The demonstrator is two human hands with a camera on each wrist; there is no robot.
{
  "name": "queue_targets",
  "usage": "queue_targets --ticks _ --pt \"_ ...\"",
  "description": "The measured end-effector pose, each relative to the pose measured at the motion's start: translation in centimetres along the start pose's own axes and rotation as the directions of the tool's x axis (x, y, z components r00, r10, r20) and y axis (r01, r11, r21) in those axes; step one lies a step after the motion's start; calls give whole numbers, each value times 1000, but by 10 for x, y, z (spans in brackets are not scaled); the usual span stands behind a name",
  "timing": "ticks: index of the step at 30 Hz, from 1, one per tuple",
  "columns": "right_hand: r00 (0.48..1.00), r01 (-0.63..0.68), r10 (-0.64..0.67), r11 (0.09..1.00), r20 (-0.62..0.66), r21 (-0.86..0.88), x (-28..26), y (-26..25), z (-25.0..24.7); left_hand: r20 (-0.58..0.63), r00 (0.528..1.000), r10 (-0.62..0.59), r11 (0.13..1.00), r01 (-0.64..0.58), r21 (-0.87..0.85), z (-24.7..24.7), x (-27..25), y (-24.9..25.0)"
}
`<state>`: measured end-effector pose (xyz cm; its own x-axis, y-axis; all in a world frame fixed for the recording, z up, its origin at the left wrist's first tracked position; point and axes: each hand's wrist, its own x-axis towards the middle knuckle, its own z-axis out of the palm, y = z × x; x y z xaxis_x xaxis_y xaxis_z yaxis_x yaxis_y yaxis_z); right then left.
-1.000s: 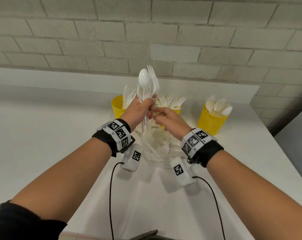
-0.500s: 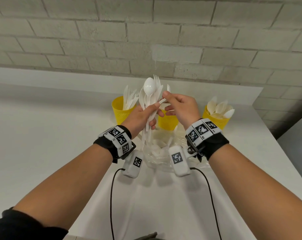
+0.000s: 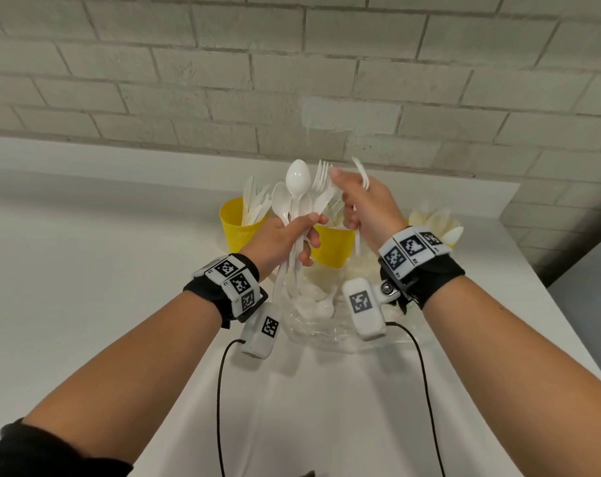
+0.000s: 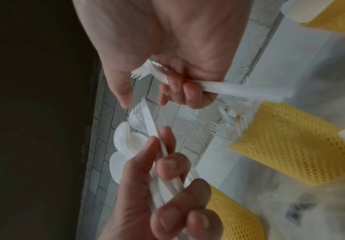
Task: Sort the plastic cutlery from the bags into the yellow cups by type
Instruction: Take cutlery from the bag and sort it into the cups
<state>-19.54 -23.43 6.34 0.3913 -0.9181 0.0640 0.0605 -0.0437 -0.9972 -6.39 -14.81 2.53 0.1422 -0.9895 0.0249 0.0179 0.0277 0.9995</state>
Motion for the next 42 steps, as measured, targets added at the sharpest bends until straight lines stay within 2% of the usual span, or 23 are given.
queue_targets --ticks 2,4,7,10,12,15,17,19,21,23,25,27,28,31,34,36,38,42 --pt "1000 10 -10 1000 28 -16 -2 -1 1 11 1000 -13 1000 13 8 0 1 0" --pt "999 34 -34 999 -12 -4 0 -7 -2 16 999 -27 999 27 18 -2 2 -1" --pt "983 120 -107 990 -148 79 9 -29 -14 -20 999 -29 999 30 25 -7 2 -5" --pt "938 221 -185 970 -294 96 21 -43 -30 -108 994 -20 1000 19 -9 -14 5 -8" --pt "920 232 -250 968 -301 -93 29 -35 -33 -138 990 -14 999 8 -44 -16 7 -8" --pt "940 167 -261 913 -220 -372 29 -7 -26 -139 990 6 998 -15 -65 -13 9 -6" --pt "971 105 -196 863 -136 -495 28 15 -24 -132 991 19 998 -27 -64 -11 9 -5" --pt "995 48 -94 752 -35 -657 26 31 -25 -130 991 29 998 -35 -43 -9 10 -5" --pt "1000 22 -29 695 3 -718 25 39 -26 -134 991 28 999 -32 -26 -10 10 -6" --pt "999 -2 -28 719 -32 -695 26 35 -26 -139 990 27 999 -30 -18 -12 10 -7" --pt "991 -20 -68 787 -119 -616 27 21 -23 -143 989 34 999 -33 9 -14 11 -7" --pt "976 15 -123 865 -182 -502 31 6 -22 -147 988 43 999 -39 32 -16 12 -7" --pt "968 45 -158 870 -193 -491 32 -2 -22 -147 988 46 999 -42 31 -16 12 -8" --pt "947 111 -269 786 -176 -608 34 -11 -18 -140 989 40 999 -42 -9 -16 13 -8" --pt "961 150 -236 880 -141 -450 35 -10 -13 -137 990 37 999 -41 -24 -14 13 -8" --pt "962 142 -222 903 -158 -406 39 -3 -9 -139 990 40 999 -44 -22 -13 13 -7" --pt "964 121 -207 901 -167 -417 46 7 -8 -143 989 36 998 -42 -37 -13 13 -7" --pt "993 -43 -21 850 -115 -526 52 25 -9 -152 988 27 998 -36 -55 -11 14 -4"
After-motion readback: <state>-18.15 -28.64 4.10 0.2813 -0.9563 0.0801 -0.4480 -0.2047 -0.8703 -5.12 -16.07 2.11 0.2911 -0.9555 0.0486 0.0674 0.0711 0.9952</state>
